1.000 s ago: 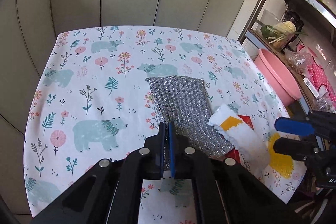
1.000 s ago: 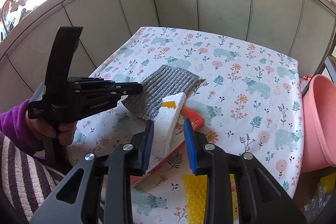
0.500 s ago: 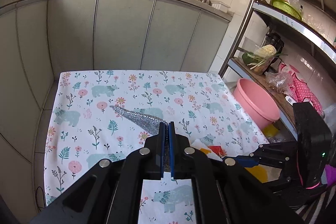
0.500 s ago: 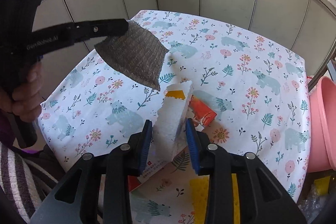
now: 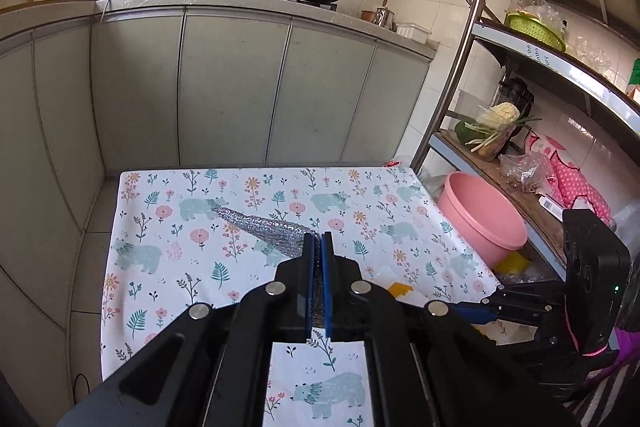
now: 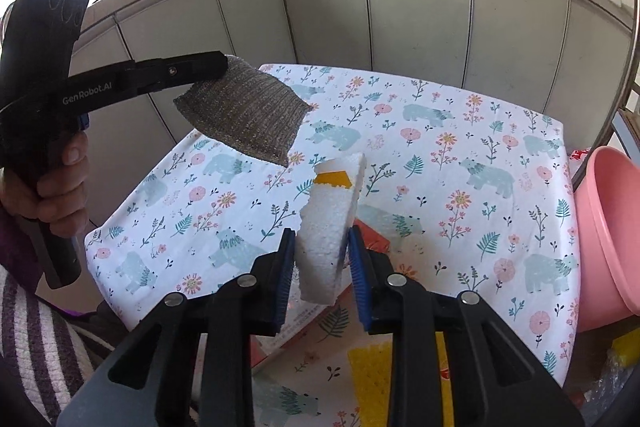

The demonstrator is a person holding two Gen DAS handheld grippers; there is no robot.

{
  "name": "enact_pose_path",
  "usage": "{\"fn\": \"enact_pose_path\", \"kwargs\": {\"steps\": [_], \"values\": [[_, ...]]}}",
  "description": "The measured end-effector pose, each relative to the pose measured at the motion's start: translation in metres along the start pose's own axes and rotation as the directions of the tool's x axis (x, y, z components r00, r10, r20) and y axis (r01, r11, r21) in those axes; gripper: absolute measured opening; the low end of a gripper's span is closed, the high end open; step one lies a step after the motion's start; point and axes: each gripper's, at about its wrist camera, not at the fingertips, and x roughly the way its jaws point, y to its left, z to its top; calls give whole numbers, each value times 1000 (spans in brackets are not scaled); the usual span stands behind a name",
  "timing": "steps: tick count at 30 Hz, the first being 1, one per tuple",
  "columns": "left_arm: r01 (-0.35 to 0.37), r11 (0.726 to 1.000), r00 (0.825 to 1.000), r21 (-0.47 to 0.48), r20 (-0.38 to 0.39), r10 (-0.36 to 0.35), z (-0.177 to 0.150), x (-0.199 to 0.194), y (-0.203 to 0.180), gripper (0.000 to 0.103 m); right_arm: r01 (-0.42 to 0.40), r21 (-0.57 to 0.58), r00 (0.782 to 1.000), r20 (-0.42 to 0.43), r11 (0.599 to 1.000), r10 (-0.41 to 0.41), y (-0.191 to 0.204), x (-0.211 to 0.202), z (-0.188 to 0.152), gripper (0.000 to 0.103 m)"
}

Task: Collect trash
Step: 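Carry the steel-wool pad and white foam over the pink bucket with both tools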

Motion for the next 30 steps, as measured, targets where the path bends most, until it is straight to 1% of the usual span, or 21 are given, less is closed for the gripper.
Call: {"fn": "enact_pose_path", "kwargs": {"steps": [8,14,22,30], "values": [[22,998,998,58,56,-25,23,-4,-20,3,85,65,991,96,994,-91,-27,-27,8,27],[67,991,993,117,91,-78,43,-2,-45,3,157,145,970,162,977,-180,-54,-53,10,27],[129,971,980,202,123,-156,68,8,-87,3,255,235,923,230,938,-309,-90,-90,6,27],[197,938,961,284,134,-243,89,27,-138,3,323,320,869,273,891,-413,-126,-120,3,28]]}}
